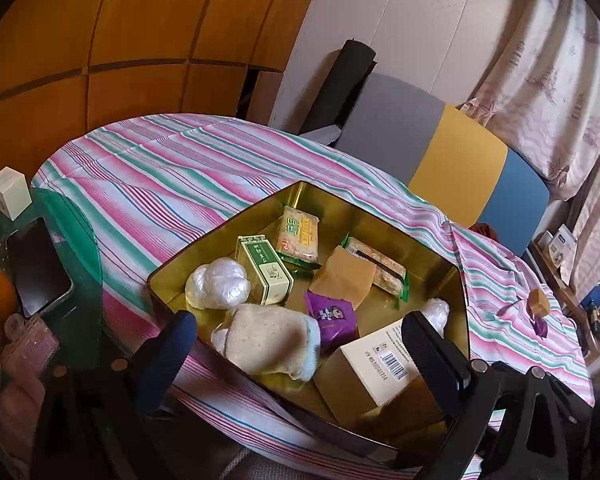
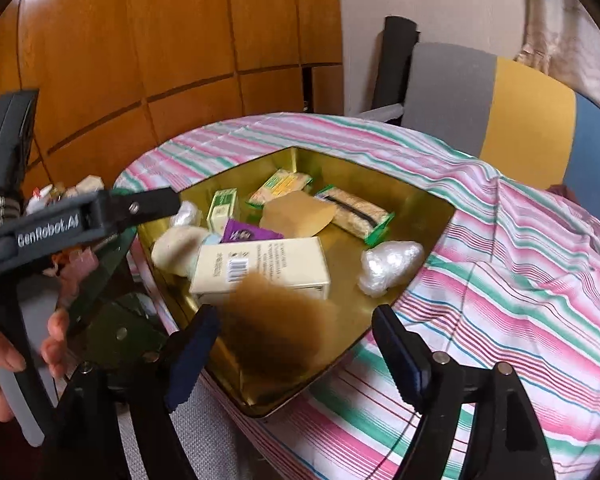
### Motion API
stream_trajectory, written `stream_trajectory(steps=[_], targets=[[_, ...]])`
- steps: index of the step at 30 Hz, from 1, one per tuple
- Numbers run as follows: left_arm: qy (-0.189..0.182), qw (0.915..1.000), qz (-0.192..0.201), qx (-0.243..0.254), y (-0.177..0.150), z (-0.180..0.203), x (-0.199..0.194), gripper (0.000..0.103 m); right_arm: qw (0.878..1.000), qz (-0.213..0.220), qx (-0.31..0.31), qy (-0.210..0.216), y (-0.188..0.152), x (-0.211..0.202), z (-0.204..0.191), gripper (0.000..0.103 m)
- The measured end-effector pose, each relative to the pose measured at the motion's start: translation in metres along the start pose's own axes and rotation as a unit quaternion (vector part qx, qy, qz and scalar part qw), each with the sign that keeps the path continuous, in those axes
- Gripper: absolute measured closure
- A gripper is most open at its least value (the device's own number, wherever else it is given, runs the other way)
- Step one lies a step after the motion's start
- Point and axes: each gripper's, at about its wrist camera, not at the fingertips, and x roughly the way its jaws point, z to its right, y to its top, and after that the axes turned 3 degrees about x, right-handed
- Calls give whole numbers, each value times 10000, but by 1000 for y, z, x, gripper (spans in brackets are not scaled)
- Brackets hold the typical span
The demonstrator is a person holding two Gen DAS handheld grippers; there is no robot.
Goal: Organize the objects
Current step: 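Lower the yellow sponge into the gold tray and open the right gripper, then move both grippers back toward the purple packet and remaining sponge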
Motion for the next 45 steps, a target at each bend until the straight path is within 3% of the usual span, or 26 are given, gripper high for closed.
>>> stream_trajectory(steps=[9, 17, 20, 24, 38, 45], targets=[[13, 10000, -47, 66, -4, 5, 1, 0, 9993, 150, 263, -234, 0, -9, 11, 23], [-26, 9999, -76, 131, -5, 9, 0, 0, 9912, 221, -175, -1290, 5, 10, 13, 23], [-37, 9999, -66, 155, -5, 10, -1, 0, 9863, 280, 78, -1624, 11, 11, 27, 23], [-93, 9998, -87, 173, -6, 13, 0, 0, 9884, 392, 691, -1293, 12, 1, 54, 23], [-459, 9973, -198, 536, -6, 49, 2, 0, 9808, 417, 1580, -1062, -6, -14, 102, 23], [-785, 9914, -264, 1016, -7, 84, 4, 0, 9718, 312, 1880, -1390, -23, -21, 140, 23]])
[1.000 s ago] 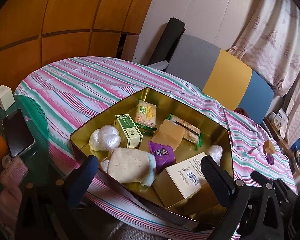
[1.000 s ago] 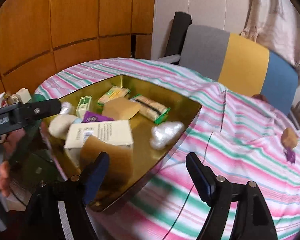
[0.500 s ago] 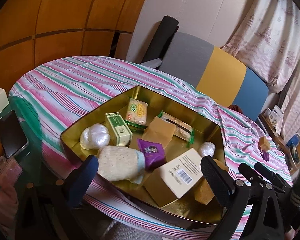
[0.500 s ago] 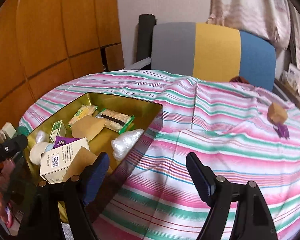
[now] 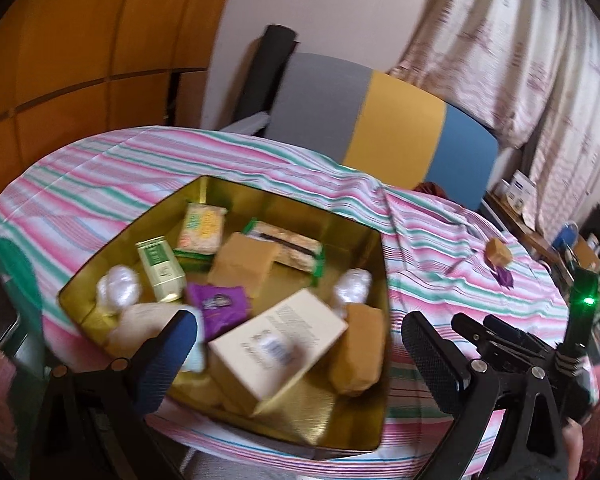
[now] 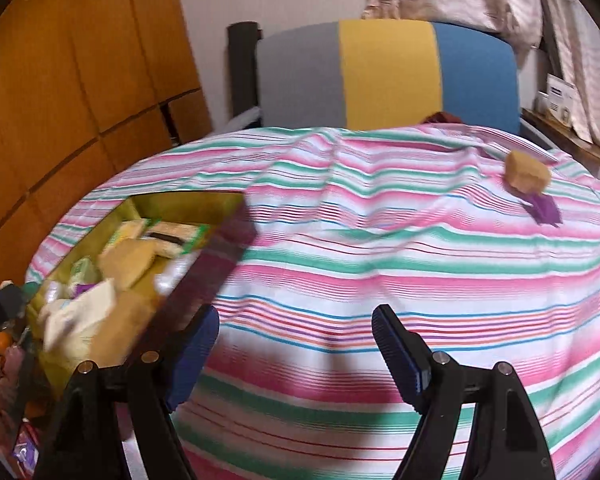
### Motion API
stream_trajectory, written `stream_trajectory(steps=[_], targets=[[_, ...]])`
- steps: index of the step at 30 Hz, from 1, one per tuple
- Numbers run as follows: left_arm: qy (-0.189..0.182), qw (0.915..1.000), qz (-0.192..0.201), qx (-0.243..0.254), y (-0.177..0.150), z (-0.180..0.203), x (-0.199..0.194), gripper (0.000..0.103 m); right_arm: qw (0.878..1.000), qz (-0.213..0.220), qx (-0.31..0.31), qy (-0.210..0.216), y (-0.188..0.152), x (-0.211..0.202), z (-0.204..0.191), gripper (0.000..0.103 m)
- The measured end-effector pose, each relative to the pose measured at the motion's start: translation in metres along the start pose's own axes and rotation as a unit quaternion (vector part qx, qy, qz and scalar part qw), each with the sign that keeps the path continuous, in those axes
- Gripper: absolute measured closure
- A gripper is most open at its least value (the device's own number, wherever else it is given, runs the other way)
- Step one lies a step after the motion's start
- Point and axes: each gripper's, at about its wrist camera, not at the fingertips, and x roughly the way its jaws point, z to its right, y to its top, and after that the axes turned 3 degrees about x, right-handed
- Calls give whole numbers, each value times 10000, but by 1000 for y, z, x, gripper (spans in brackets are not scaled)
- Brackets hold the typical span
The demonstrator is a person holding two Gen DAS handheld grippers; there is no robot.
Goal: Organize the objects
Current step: 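Move both grippers back toward the purple packet and remaining sponge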
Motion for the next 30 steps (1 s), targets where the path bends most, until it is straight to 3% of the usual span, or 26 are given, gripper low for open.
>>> stream_trajectory(steps=[7, 13, 24, 30], targets=[[-324, 9988, -144, 323, 7, 38, 12, 0, 9960, -20, 470, -760, 8, -2, 62, 23], [-579, 9955, -271, 706, 10, 76, 24, 0, 9904, -38, 771, -1150, 17, -2, 112, 23], [-1056, 9829, -810, 1271, 8, 143, 66, 0, 9857, -48, 900, -1427, 32, 12, 181, 23], [-1275, 9754, -969, 1513, 4, 171, 79, 0, 9783, 21, 1191, -1693, 65, 31, 244, 23]])
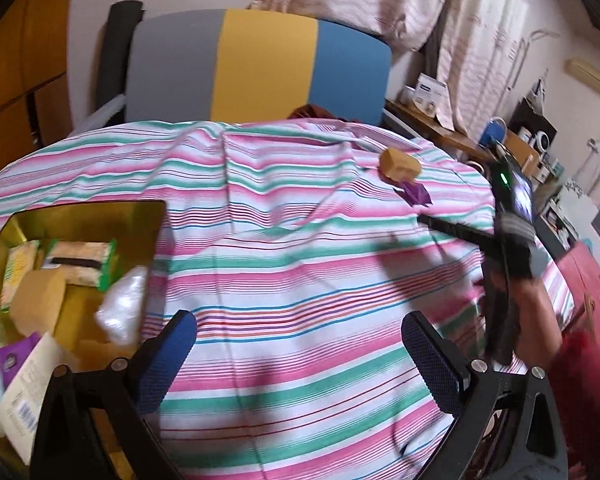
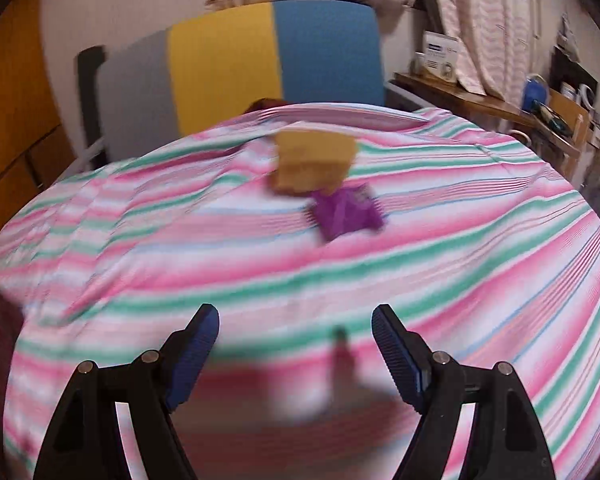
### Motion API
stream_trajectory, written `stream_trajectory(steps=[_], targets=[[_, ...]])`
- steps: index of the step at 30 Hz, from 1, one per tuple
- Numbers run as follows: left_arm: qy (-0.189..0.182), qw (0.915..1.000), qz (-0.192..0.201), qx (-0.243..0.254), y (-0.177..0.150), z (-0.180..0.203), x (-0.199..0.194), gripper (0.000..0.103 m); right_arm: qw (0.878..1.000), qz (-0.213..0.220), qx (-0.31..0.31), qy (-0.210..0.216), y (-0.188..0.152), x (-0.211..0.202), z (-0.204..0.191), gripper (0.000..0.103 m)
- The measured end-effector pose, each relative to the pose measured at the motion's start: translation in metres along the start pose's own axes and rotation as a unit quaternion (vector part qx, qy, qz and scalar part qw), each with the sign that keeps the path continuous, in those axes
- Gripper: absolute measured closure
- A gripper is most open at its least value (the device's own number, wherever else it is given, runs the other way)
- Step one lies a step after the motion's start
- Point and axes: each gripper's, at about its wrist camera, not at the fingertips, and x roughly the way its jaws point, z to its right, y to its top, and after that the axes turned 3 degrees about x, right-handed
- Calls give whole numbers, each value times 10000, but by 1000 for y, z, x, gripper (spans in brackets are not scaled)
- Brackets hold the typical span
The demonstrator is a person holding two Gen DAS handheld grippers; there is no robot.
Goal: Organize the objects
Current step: 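Move both grippers back toward the purple packet and remaining sponge, then grasp the small purple packet with the right gripper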
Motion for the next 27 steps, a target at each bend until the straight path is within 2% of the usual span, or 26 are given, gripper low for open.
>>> stream_trajectory(steps=[3, 7, 13, 16, 17, 19, 20, 24, 27], targets=[[-33, 10000, -57, 53, 0, 5, 4, 0, 9993, 90, 351, 25, 30, 20, 23, 23], [-19, 9998, -192, 47, 0, 6, 13, 0, 9995, 155, 276, -45, 58, 49, 34, 23], [38, 9993, -368, -32, 0, 2, 24, 0, 9994, 2, 292, 161, 64, 82, 41, 23], [31, 9991, -421, -64, 0, 3, 27, 0, 9992, -129, 336, 194, 63, 90, 42, 33], [27, 9990, -438, -70, 0, 4, 28, 0, 9991, -191, 330, 204, 63, 93, 41, 44], [-19, 9988, -480, -74, 0, 7, 30, 0, 9990, -151, 330, 243, 60, 92, 41, 48], [-28, 9987, -497, -65, 0, 8, 31, 0, 9990, -125, 335, 278, 61, 92, 42, 55], [-49, 9987, -516, 4, 1, 14, 31, 0, 9989, 46, 375, 292, 61, 83, 43, 59], [-39, 9988, -492, 79, 4, 19, 31, 0, 9989, -25, 361, 289, 57, 77, 44, 60]])
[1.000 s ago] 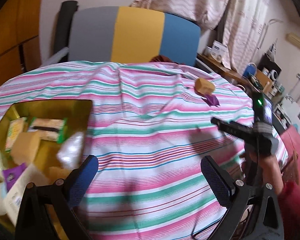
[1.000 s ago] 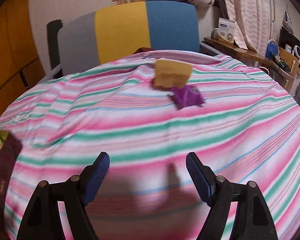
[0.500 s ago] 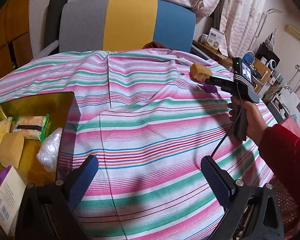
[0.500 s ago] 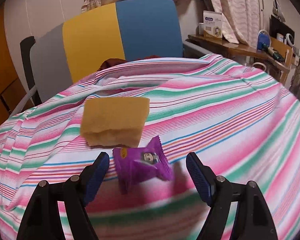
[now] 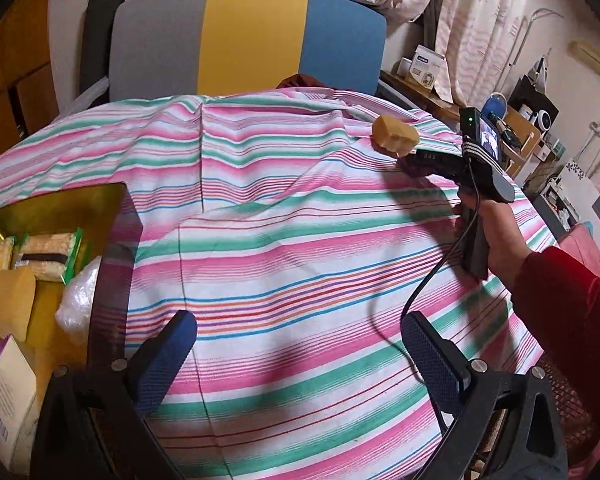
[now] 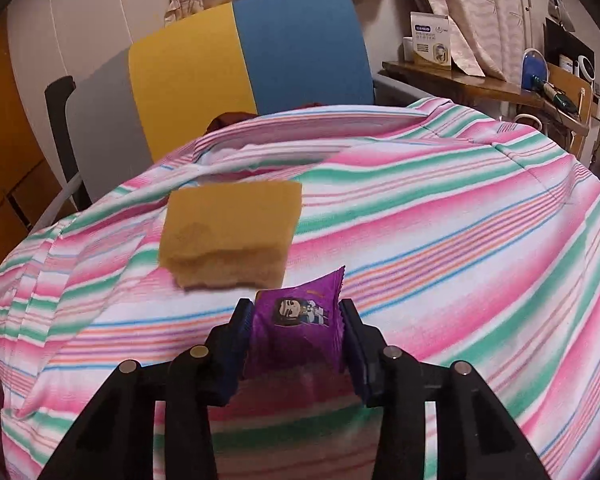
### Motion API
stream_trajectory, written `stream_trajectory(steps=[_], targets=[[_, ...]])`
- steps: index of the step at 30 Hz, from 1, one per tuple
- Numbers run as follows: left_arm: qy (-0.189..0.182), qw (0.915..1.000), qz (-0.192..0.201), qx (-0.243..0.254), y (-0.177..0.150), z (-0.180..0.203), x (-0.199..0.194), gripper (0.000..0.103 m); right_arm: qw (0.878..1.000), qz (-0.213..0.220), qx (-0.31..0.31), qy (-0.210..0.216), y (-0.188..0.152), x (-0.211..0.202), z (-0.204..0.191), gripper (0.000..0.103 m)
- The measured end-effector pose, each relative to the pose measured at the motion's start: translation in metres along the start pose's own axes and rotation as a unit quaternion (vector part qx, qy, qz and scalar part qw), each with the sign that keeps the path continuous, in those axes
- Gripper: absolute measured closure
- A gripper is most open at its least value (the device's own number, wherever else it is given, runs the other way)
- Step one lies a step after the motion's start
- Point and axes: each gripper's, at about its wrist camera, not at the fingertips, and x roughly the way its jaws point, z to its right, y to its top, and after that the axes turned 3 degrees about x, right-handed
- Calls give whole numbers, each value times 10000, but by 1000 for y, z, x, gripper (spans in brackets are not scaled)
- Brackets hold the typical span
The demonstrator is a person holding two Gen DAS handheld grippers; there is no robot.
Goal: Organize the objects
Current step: 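Grasp the small purple packet with the right gripper, then grasp the remaining yellow sponge with the left gripper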
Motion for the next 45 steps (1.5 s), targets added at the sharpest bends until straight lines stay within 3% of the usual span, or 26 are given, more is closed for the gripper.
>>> stream_trajectory(steps=[5, 8, 14, 18, 21, 27, 29, 32, 36, 38, 41, 43, 45], targets=[[-67, 9999, 53, -61, 22, 6, 9, 0, 9998, 13, 173, 94, -14, -22, 9, 61], [-99, 9998, 198, -32, 48, 14, 21, 0, 9996, 129, 242, -78, -27, -35, 18, 61], [-28, 9963, 507, 698, 124, 50, 79, 0, 9954, 585, 729, -229, -40, -53, 37, 61], [50, 9868, 490, 1540, 165, 87, 129, 0, 9938, 657, 850, -288, -42, -53, 43, 61], [34, 9725, 480, 2279, 190, 119, 167, 0, 9939, 655, 819, -352, -41, -50, 44, 61], [113, 9522, 366, 3030, 230, 161, 222, 0, 9937, 662, 796, -440, -43, -45, 43, 60], [267, 9473, 386, 3168, 238, 169, 232, 0, 9932, 650, 858, -441, -44, -43, 46, 60], [129, 9435, 272, 3300, 243, 176, 248, 0, 9924, 623, 974, -422, -45, -42, 51, 60], [384, 9343, 292, 3532, 234, 181, 267, 2, 9915, 677, 1018, -437, -47, -43, 53, 60], [292, 9344, 310, 3538, 230, 182, 271, 26, 9913, 691, 1024, -456, -47, -43, 53, 60], [370, 9294, 233, 3665, 218, 184, 278, 33, 9910, 703, 1031, -490, -47, -44, 53, 60], [349, 9259, 451, 3733, 212, 182, 271, 37, 9909, 711, 1025, -504, -47, -43, 52, 60], [383, 9287, 706, 3621, 206, 178, 258, 38, 9907, 725, 1022, -526, -48, -45, 52, 60]])
